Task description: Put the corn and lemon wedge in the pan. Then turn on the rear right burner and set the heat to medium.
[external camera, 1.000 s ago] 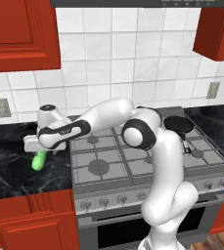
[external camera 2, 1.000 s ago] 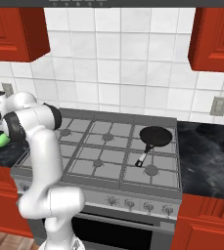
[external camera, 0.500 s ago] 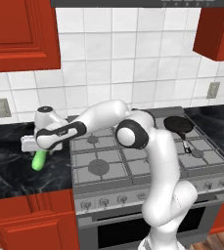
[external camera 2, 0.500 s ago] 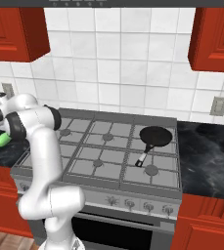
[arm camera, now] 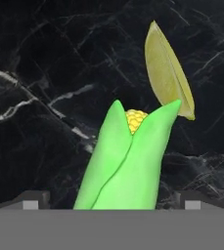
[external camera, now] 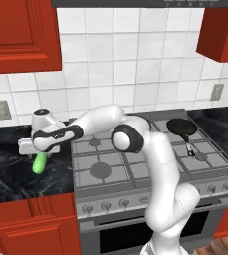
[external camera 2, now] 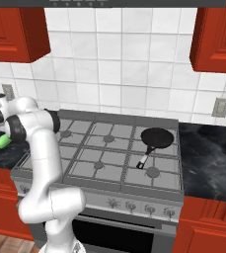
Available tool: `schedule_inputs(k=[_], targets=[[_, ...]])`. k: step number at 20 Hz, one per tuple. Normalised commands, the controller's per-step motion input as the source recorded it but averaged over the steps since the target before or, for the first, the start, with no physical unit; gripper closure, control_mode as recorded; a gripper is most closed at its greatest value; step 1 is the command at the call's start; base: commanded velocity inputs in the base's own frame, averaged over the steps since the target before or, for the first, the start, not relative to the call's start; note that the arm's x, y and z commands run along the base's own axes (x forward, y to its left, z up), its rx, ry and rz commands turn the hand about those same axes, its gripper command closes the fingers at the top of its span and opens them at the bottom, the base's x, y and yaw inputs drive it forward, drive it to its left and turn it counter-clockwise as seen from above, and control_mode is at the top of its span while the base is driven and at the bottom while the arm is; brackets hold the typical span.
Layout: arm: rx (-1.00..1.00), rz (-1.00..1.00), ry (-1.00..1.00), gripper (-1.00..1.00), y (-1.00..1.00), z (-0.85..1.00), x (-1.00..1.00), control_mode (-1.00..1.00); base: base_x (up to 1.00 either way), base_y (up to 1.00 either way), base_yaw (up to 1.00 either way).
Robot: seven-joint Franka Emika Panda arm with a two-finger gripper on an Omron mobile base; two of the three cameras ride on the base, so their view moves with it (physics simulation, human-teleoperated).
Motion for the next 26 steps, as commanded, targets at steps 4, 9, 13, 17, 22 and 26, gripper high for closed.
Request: schedule_inputs(k=[4, 9, 13, 17, 22, 26], targets=[[0.00, 0.00, 0.01, -1.00, 0.00, -0.30, -0.04, -1.00, 0.00, 0.00, 0.00], [0.00, 0.00, 0.00, -1.00, 0.00, -0.23, -0.12, -1.00, 0.00, 0.00, 0.00], [0.00, 0.00, 0.00, -1.00, 0.00, -0.18, -0.09, -1.00, 0.00, 0.00, 0.00], [0.00, 0.00, 0.00, -1.00, 0.00, 0.00, 0.00, -1.00, 0.00, 0.00, 0.00], [0.00, 0.00, 0.00, 1.00, 0.00, 0.00, 0.00, -1.00, 0.00, 0.00, 0.00], [0.00, 0.00, -0.01, 1.00, 0.00, 0.00, 0.00, -1.00, 0.00, 0.00, 0.00]])
